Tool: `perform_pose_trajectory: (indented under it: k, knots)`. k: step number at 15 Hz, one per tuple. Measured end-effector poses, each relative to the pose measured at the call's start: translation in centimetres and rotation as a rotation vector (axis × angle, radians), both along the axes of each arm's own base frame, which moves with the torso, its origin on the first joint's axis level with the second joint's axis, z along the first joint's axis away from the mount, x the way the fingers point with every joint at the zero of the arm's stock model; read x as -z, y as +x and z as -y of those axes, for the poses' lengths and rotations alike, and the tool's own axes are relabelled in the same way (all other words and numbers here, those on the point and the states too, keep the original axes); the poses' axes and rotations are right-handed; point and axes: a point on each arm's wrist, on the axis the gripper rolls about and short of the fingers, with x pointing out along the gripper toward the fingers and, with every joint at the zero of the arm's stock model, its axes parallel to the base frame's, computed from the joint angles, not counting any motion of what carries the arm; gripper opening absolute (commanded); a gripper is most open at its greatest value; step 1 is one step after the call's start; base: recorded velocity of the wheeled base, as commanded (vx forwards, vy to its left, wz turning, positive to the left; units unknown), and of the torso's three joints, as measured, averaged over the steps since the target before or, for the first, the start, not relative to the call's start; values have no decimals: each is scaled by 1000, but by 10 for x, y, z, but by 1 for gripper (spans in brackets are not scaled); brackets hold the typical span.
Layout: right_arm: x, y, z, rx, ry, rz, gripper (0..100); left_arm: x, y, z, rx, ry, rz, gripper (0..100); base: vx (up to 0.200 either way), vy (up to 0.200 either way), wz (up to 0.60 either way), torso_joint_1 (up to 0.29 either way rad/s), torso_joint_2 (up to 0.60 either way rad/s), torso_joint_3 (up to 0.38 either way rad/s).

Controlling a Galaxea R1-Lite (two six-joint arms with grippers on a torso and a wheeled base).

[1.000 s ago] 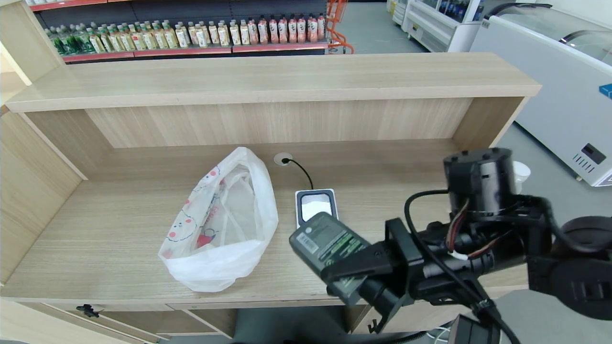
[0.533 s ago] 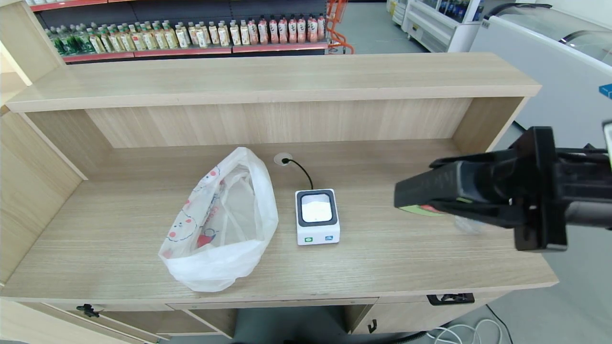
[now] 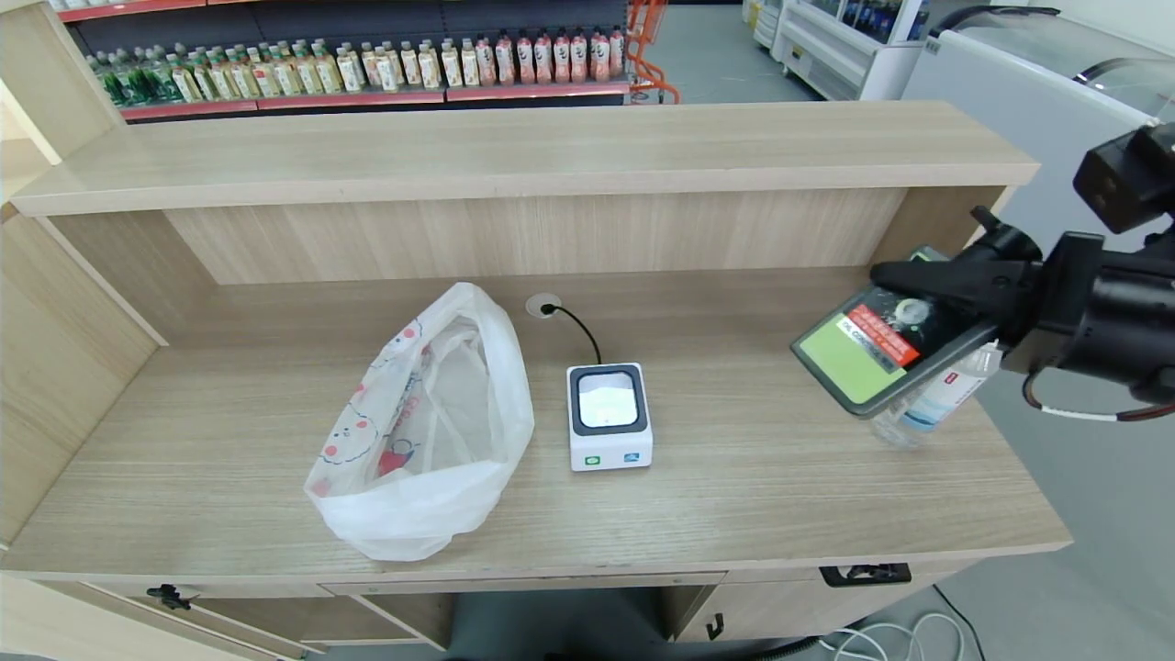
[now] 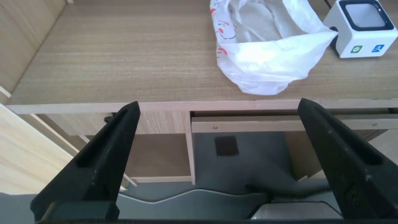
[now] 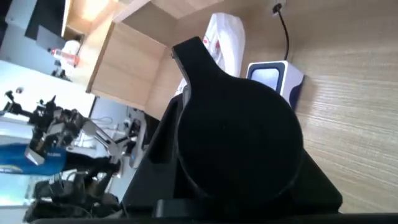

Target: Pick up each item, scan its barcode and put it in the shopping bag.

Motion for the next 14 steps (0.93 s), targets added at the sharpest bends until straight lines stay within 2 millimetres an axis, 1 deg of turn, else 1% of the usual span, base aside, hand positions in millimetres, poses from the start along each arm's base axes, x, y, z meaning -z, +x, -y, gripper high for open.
perform_pose_trajectory:
  k: [3,7,11,14]
  knots:
    - [13,16,-14,-5,2,-64,0,0,0,0,0,0,0,100,0,0,0,0,0,0]
    - [27,33,-21,-12,-16,-115,0,0,0,0,0,0,0,100,0,0,0,0,0,0]
    - [35,49,-29,-23,-32,-110,0,0,0,0,0,0,0,100,0,0,0,0,0,0]
    - [43,57,-35,-40,-63,-109,0,0,0,0,1,4,0,100,0,0,0,0,0,0]
